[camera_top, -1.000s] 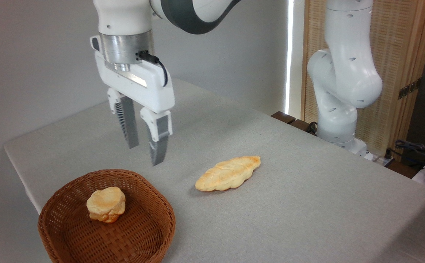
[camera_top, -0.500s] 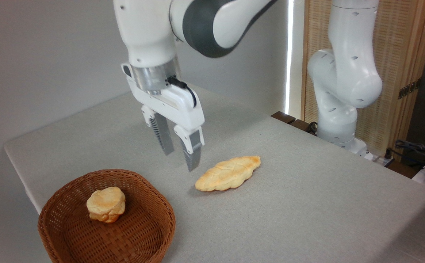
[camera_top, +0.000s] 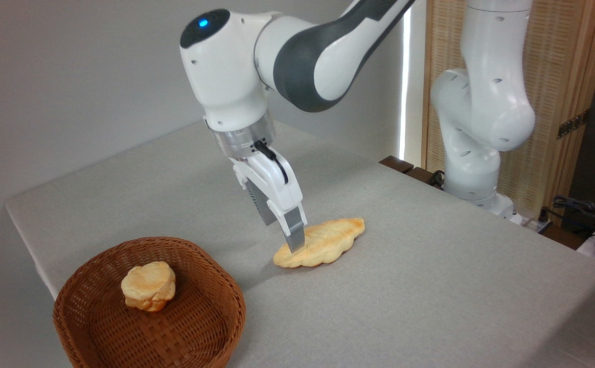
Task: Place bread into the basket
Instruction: 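Move the open gripper over the elongated golden roll and lower onto it, then close the gripper on the middle of the golden roll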
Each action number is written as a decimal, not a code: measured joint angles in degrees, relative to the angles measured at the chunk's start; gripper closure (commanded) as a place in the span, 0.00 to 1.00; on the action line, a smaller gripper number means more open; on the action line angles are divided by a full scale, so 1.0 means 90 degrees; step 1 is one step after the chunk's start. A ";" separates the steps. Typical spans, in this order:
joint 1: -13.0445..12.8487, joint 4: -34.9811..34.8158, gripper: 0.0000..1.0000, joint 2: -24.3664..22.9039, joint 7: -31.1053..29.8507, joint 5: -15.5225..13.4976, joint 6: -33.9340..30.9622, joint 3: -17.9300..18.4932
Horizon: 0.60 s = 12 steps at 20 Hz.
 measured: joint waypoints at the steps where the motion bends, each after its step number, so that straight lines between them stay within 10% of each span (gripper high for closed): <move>1: 0.0006 -0.0023 0.00 -0.0004 0.0077 0.0000 0.0000 0.0005; 12: 0.0058 -0.0174 0.00 -0.0027 0.1004 0.0001 -0.0001 0.0288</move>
